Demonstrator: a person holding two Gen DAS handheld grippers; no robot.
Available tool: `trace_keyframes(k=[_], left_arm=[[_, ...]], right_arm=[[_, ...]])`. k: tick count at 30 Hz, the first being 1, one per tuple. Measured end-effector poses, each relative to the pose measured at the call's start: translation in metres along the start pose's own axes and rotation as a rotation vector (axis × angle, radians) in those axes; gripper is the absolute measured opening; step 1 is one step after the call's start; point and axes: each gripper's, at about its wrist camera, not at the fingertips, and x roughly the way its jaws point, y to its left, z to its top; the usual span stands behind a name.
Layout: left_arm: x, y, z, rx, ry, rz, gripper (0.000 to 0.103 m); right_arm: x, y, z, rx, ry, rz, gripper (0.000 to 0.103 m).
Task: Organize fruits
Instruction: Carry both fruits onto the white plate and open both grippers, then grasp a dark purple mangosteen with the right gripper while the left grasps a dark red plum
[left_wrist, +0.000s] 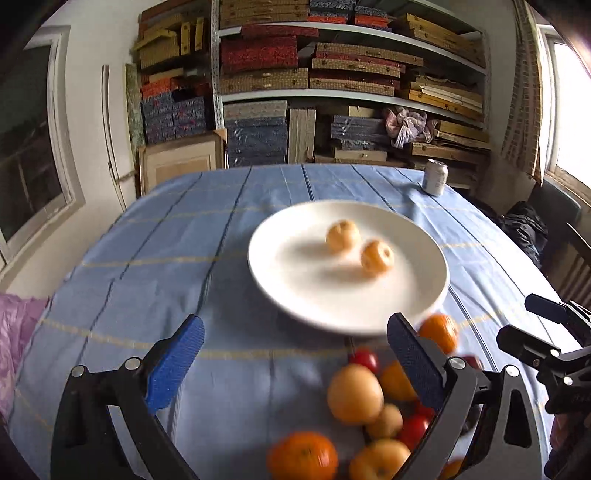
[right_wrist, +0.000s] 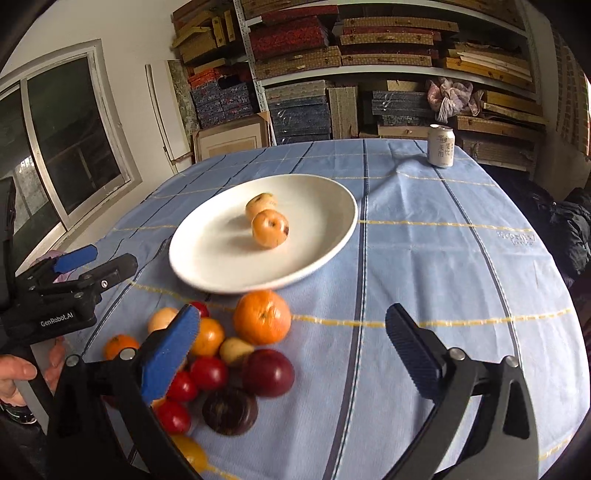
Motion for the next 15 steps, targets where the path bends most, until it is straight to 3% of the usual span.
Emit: trace_keyframes(k=[6, 15], left_arm=[[-0.027, -0.018, -0.063, 0.065, 0.083, -0.040, 0.100], [-0.025, -0.023, -0.114, 0.093, 0.170, -0.034, 0.100]], right_arm=[[-0.029, 0.015, -0.055, -0.017, 0.089, 0.034, 0.099], [-0.048, 0.054, -0.108, -0.127, 0.163, 0.086, 0.099]])
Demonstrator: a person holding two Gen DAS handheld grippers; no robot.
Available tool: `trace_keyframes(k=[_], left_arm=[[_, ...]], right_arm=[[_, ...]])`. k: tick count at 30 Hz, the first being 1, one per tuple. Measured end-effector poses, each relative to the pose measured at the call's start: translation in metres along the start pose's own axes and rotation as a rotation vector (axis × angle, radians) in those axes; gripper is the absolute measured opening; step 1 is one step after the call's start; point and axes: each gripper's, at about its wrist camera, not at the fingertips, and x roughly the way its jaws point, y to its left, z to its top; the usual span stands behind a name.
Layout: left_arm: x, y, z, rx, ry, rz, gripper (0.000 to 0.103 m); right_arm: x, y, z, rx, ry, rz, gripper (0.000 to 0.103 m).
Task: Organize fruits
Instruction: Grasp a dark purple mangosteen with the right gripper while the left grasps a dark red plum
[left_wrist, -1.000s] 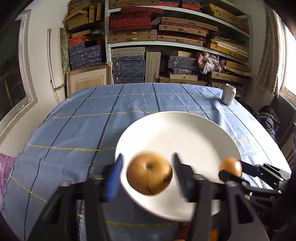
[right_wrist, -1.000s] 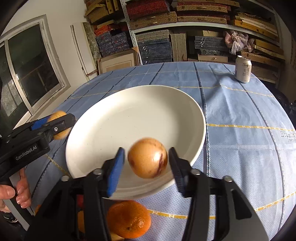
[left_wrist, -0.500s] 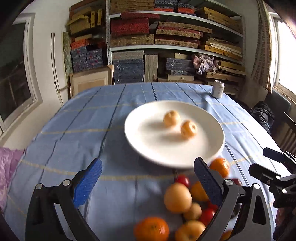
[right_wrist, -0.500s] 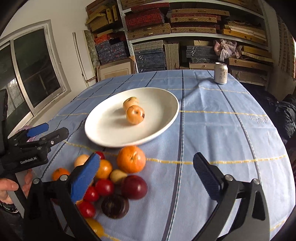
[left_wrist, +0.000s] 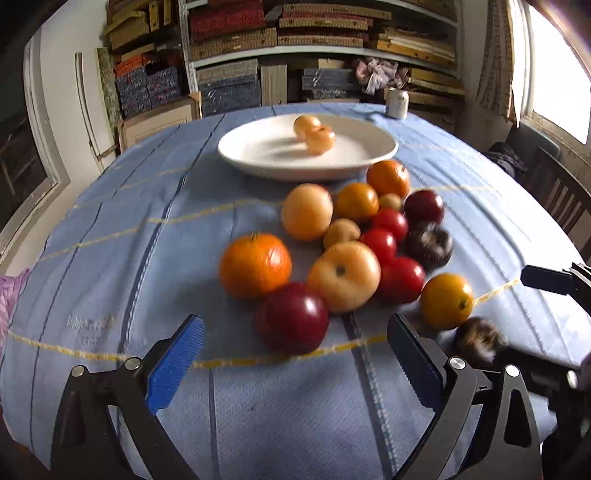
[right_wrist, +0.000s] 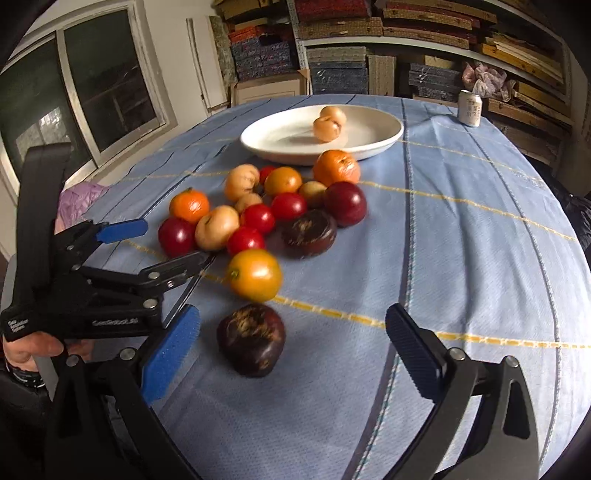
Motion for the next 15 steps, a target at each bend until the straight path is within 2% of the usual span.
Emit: trace_keyframes(k=[2, 6, 7, 8, 9, 11, 12, 15], left_arm=[[0.008, 0.002, -0.005, -0.007, 0.029, -0.010, 0.099], [0.006, 0.006, 0.000, -0.007, 0.001, -0.011, 0.099], [0.011, 0.005, 0.003, -0.001, 0.028, -0.009, 0.100], [0.013, 0.007, 0.005, -0.011, 0.041, -0.019, 0.098], [0.012, 0.010, 0.006, -0.028, 0.038, -0.034, 0.088], [0.008, 0.010, 0.007, -0.022, 0.015, -0.046, 0.069], [0.006, 0.008, 0.006, -0.006, 0.004, -0.058, 0.055], [0.002, 0.007, 0.001, 0.001, -0.015, -0.054, 0.047]], right_arm=[[0.006, 0.009, -0.005, -0.042, 0.016, 0.003, 0.098], [0.020, 0.018, -0.006, -0.081, 0.048, -0.016, 0.099], [0.020, 0.020, -0.005, -0.090, 0.050, -0.006, 0.097], [0.020, 0.022, -0.005, -0.088, 0.051, -0.001, 0.083], [0.020, 0.023, -0.006, -0.088, 0.047, -0.016, 0.075], [0.018, 0.027, -0.008, -0.106, 0.036, -0.049, 0.044], [0.016, 0.027, -0.008, -0.090, 0.031, -0.052, 0.044], [0.010, 0.025, -0.014, -0.029, 0.011, -0.033, 0.043]])
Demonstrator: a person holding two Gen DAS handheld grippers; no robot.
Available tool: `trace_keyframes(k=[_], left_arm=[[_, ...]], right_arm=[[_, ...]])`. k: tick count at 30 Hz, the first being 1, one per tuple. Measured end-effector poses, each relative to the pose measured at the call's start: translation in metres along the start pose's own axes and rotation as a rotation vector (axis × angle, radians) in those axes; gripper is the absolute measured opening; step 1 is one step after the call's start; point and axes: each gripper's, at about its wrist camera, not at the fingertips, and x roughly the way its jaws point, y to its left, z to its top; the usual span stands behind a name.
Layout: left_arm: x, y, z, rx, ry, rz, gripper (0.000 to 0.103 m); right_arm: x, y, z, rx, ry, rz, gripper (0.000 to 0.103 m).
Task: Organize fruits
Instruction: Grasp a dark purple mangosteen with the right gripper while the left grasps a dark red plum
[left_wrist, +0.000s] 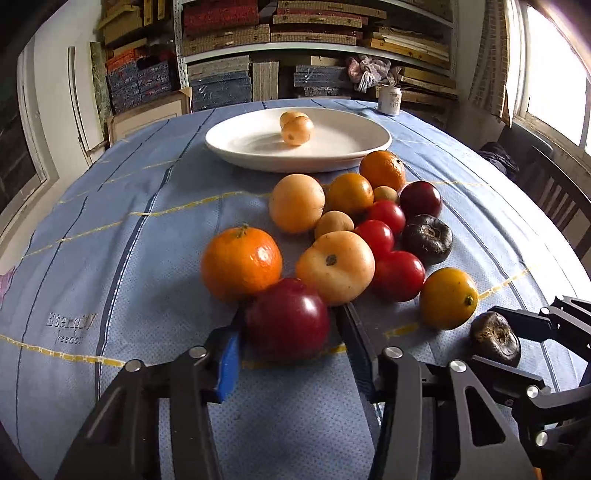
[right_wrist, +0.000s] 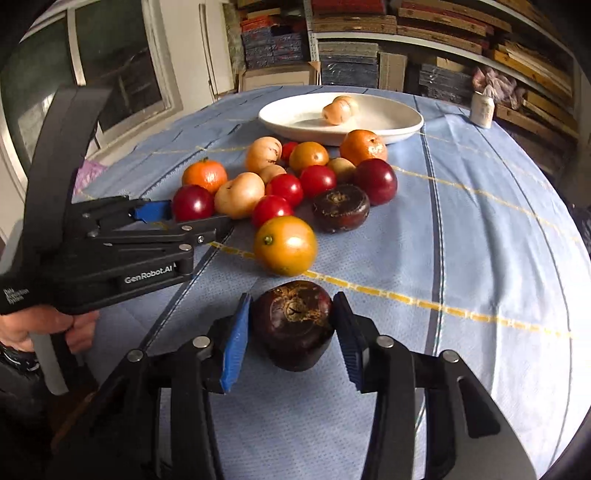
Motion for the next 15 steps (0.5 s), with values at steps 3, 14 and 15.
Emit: trace_keyframes(k=[3, 14, 15], left_arm=[[-0.003, 0.003, -0.003, -0.015, -0.012, 0.002, 0.041], [-0.004, -0.003, -0.004, -0.011, -0.017, -0.008, 0.041], [-0.005, -0.002, -0.004, -0.022, -0.011, -0.022, 0.041]], right_arm=[[-0.004, 0.002, -0.005, 0.002, -0.011, -0.014, 0.043], [-0.026, -0.011, 0.006, 0.029, -0.077, -0.044, 0.043], [-0.028, -0.013, 0.007, 0.033, -0.081, -0.044, 0.043]])
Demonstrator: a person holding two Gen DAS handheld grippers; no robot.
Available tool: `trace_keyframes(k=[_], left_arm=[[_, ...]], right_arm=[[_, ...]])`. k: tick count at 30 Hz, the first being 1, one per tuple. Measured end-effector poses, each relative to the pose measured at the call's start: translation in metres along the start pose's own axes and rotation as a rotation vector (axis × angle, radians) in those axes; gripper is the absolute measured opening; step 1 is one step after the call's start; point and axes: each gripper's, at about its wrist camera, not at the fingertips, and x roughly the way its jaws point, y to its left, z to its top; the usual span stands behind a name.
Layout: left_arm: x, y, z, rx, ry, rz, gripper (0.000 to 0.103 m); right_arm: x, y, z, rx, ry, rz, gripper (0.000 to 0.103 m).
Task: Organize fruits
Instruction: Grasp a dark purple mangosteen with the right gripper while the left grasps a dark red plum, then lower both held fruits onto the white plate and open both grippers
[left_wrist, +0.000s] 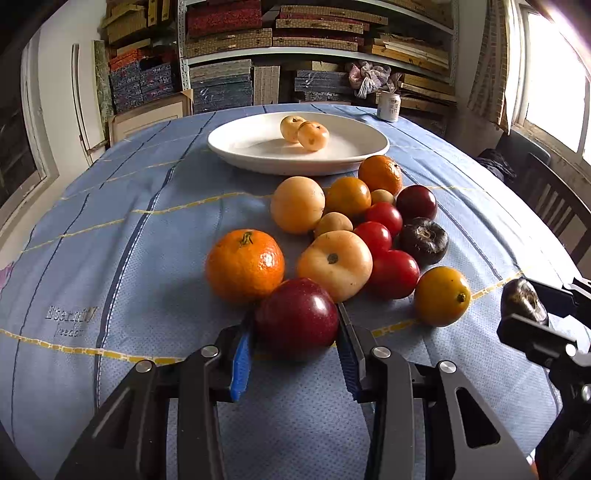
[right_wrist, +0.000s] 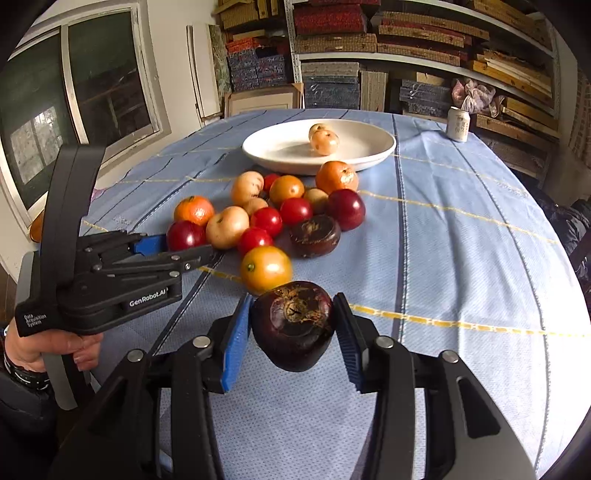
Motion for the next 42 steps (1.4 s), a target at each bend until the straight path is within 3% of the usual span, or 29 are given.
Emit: trace_keyframes(k=[5, 11, 15, 18, 25, 30, 36, 41, 42], left_arm=[[-0.019, -0.001, 0.001, -0.018, -0.017, -0.071, 0.041], [-0.047, -0.013, 0.014, 0.030, -0.085, -0.118, 0.041], [-0.050, -0.012, 0.040, 0.019, -0.117, -0.105, 0.041], [-0.043, -0.003, 0.064, -0.027, -0.135, -0.140, 0.041], [0.005, 0.019, 0.129, -0.042, -0.123, 0.020, 0.041], [0.051, 0.033, 0.163, -0.044, -0.082, 0.128, 0.041], [0.088, 0.047, 0.174, -0.073, -0.021, 0.120, 0.041], [0.092, 0.049, 0.173, -0.076, -0.013, 0.100, 0.041], [0.090, 0.050, 0.173, -0.088, -0.031, 0.087, 0.045]], right_arm=[[-0.011, -0.005, 0.010, 0.004, -0.028, 0.007, 0.043], [-0.025, -0.014, 0.032, 0.001, -0.099, -0.002, 0.043], [-0.026, -0.024, 0.061, 0.018, -0.135, 0.027, 0.043], [-0.018, -0.028, 0.085, -0.007, -0.164, 0.007, 0.044], [0.037, -0.046, 0.145, -0.031, -0.160, 0.014, 0.044], [0.095, -0.068, 0.184, 0.023, -0.098, 0.033, 0.044], [0.145, -0.080, 0.202, 0.031, -0.018, -0.057, 0.044], [0.166, -0.093, 0.198, 0.089, 0.005, -0.053, 0.044], [0.169, -0.094, 0.197, 0.086, 0.001, -0.062, 0.053]])
